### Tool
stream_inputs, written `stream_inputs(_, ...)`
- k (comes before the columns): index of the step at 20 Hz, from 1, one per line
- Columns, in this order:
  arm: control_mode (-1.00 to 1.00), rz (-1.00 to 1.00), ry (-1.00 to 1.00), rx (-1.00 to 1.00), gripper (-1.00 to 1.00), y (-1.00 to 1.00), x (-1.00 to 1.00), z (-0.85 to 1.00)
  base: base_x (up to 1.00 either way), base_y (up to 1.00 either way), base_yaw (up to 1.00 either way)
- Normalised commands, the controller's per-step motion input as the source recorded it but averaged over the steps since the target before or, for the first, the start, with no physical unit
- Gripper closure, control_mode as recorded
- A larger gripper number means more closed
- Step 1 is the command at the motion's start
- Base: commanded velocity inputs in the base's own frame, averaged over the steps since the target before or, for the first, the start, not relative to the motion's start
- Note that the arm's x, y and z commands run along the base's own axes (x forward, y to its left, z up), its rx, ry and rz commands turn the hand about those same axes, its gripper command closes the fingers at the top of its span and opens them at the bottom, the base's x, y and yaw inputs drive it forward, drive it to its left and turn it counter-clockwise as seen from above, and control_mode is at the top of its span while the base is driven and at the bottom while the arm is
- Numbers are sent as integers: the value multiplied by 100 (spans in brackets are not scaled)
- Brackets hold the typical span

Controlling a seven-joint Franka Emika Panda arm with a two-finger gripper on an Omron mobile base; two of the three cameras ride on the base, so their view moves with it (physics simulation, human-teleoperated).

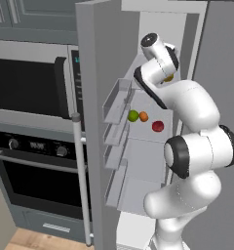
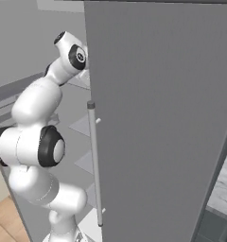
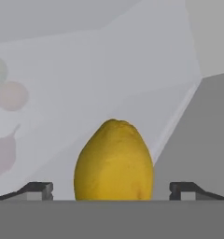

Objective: Take the tangerine and lemon from the highest rack and move them to the second highest rack where the pear and lime are located, to maximize freezer space. Close the freezer door after rearranging.

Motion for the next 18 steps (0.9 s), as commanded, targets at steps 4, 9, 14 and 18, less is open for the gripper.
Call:
stream_inputs(4, -100, 4, 1, 10, -100, -26, 13, -29, 0, 0, 0)
stream_inputs(9, -100, 7, 2, 3, -100, -20, 15, -36, 0, 0, 0)
stream_inputs(14, -100, 14, 0, 0, 100, -2, 5, -31, 0, 0, 0)
stream_inputs(18, -100, 12, -8, 0, 100, 4, -28, -18, 0, 0, 0)
